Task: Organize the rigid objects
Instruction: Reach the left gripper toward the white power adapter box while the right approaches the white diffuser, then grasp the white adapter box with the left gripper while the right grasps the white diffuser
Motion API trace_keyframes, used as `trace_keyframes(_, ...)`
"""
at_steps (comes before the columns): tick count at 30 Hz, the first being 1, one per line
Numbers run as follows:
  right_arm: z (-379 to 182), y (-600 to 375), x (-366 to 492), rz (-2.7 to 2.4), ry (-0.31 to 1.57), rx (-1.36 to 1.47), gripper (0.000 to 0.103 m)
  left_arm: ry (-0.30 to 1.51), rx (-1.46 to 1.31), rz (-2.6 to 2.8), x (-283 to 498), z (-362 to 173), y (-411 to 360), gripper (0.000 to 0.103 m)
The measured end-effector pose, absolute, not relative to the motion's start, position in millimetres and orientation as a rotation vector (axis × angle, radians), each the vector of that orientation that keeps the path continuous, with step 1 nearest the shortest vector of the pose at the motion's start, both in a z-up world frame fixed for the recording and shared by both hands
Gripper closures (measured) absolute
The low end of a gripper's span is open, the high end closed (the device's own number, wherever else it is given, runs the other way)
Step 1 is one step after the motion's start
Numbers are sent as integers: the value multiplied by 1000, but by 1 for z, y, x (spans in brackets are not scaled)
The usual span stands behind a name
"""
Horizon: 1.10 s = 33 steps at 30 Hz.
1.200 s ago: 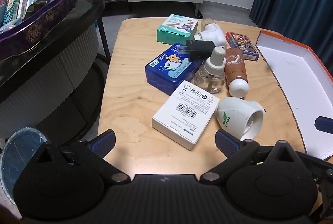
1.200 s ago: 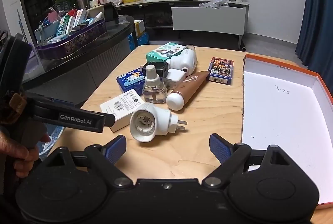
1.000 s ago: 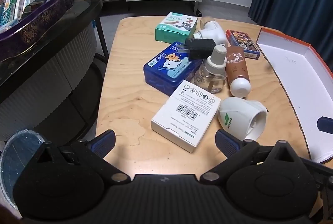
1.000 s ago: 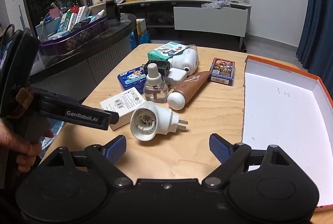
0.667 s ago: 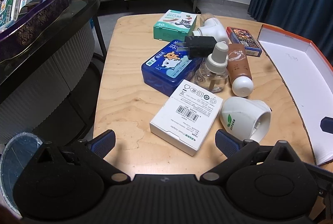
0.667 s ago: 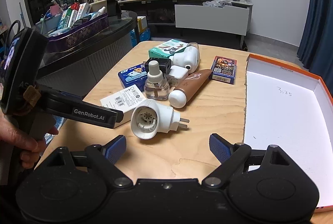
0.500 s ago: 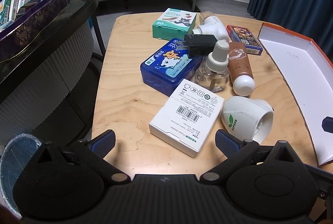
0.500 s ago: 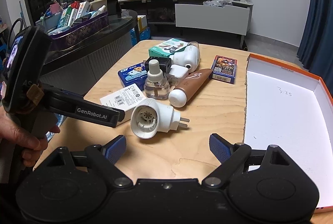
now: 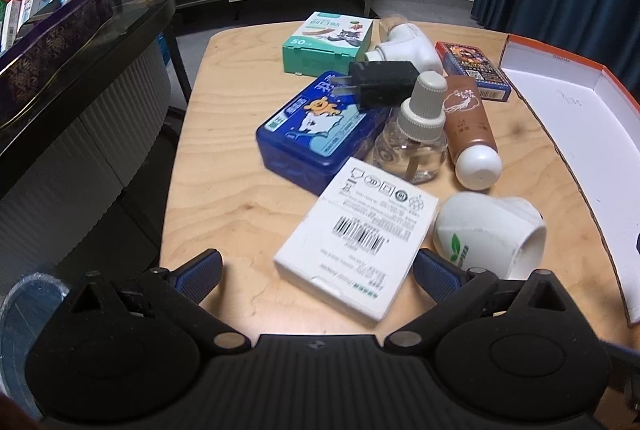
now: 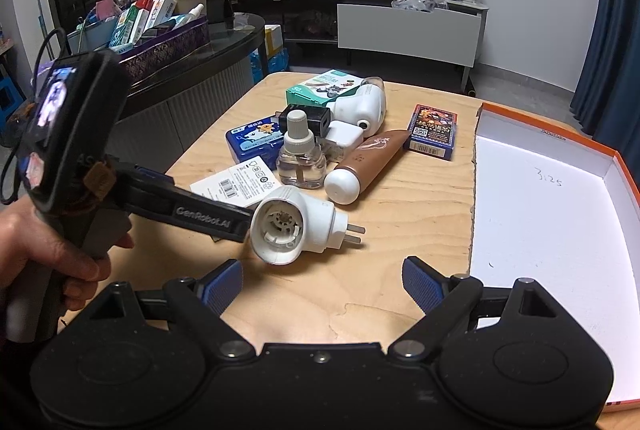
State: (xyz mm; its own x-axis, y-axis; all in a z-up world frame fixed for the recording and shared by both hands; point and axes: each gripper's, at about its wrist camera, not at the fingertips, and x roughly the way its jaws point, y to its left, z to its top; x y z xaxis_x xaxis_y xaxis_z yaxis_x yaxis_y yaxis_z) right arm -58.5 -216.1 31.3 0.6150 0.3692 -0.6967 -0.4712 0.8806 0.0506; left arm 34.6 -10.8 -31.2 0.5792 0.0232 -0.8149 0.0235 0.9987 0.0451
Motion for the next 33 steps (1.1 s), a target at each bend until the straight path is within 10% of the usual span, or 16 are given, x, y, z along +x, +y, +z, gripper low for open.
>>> trace_keyframes(10,20,-196,-44,540,701,-225,1,843,25,-25,23,-30,-8,43)
trace_keyframes(22,-1,-168,3,573,725,-251,1,796,-33,50,7,-27,19,42)
trace_keyframes(25,-10,-160,12,564,743,-272,1,802,-18,73,13,-28,18,18)
trace_keyframes(33,-18,-160,20,573,755,-188,17,774,8,106,26,-30,14,43)
